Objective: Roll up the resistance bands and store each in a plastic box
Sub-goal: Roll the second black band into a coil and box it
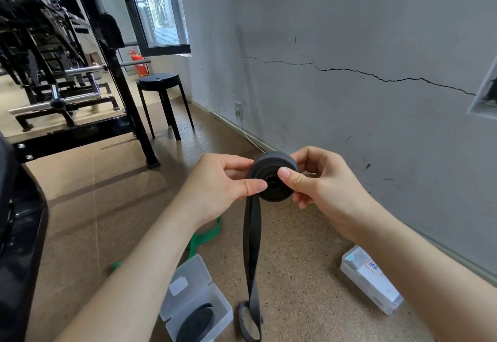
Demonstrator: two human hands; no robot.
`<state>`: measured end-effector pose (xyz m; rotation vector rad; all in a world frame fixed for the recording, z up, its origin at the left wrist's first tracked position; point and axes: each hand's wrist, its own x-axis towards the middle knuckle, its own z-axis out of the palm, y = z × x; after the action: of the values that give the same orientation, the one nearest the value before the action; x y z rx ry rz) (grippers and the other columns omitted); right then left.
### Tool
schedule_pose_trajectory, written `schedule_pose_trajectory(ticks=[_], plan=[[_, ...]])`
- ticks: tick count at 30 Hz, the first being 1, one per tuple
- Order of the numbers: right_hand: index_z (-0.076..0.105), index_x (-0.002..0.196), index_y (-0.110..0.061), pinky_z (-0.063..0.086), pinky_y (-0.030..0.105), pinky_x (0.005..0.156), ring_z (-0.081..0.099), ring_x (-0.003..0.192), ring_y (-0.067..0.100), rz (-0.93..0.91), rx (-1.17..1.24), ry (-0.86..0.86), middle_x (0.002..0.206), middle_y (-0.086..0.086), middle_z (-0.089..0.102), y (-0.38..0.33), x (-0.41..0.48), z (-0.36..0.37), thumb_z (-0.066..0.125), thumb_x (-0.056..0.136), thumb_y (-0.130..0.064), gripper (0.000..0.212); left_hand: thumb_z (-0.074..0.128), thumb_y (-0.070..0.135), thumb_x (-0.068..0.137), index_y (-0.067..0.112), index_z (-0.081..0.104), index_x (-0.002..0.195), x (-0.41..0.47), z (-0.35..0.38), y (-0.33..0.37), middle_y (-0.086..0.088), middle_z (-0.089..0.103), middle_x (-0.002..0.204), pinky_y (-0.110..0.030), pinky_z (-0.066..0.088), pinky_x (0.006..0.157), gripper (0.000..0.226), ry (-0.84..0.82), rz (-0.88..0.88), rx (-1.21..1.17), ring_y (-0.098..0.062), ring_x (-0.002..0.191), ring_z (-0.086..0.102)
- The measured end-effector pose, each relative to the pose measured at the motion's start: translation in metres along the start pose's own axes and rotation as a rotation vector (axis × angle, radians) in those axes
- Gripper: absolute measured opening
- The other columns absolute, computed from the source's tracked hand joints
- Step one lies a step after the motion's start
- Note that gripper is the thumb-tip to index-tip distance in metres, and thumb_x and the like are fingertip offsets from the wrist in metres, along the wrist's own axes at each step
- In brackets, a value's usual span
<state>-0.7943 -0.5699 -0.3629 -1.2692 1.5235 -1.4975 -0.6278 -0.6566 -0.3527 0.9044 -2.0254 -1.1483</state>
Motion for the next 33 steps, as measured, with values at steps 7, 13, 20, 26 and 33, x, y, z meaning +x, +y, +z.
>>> schedule_pose_trajectory(ticks=[7,13,20,26,33], plan=[[0.066,0.112,-0.029,0.050,0.031,0.084,0.062,0.098,0.009,-0.206,-0.882,-0.168,0.101,-0.014,0.068,-0.015,-0.003,-0.004,0.074,0.080,-0.036,0.034,0.074,0.032,0.074,0.027,0.072,0.088,-0.007,0.015,0.013,0.003,0.060,0.065,-0.028,0.037,0.059,0.015,-0.084,0.219,0.813,-0.023,0.071,0.056],[0.072,0.102,-0.025,0.051,0.035,0.072,0.060,0.083,0.020,-0.213,-1.038,-0.217,0.087,-0.001,0.068,-0.018,-0.005,0.004,0.070,0.084,-0.035,0.021,0.072,0.034,0.075,0.034,0.070,0.101,-0.006,0.020,0.010,0.001,0.070,0.083,-0.031,0.049,0.069,0.026,-0.090,0.201,0.798,-0.026,0.085,0.062],[0.066,0.103,-0.023,0.046,0.033,0.075,0.056,0.092,0.019,-0.255,-1.050,-0.166,0.096,-0.002,0.063,-0.013,-0.004,0.002,0.070,0.084,-0.031,0.021,0.078,0.029,0.071,0.035,0.073,0.094,-0.005,0.018,0.007,0.009,0.069,0.076,-0.029,0.050,0.071,0.024,-0.024,0.193,0.669,-0.011,0.078,0.060],[0.066,0.100,-0.021,0.051,0.033,0.076,0.059,0.083,0.013,-0.225,-0.847,-0.066,0.090,-0.007,0.064,-0.010,-0.003,-0.005,0.074,0.083,-0.026,0.019,0.082,0.020,0.069,0.035,0.075,0.092,-0.005,0.009,0.006,0.026,0.061,0.063,-0.001,0.036,0.059,0.028,-0.011,0.124,0.432,0.014,0.062,0.055],[0.062,0.089,-0.014,0.058,0.035,0.054,0.067,0.053,0.019,-0.110,-0.464,-0.010,0.076,0.002,0.064,-0.006,0.001,-0.005,0.077,0.082,-0.014,0.016,0.084,0.013,0.068,0.041,0.069,0.085,-0.002,0.004,0.001,0.026,0.066,0.069,-0.002,0.046,0.065,0.036,0.078,0.055,0.186,0.012,0.070,0.064]])
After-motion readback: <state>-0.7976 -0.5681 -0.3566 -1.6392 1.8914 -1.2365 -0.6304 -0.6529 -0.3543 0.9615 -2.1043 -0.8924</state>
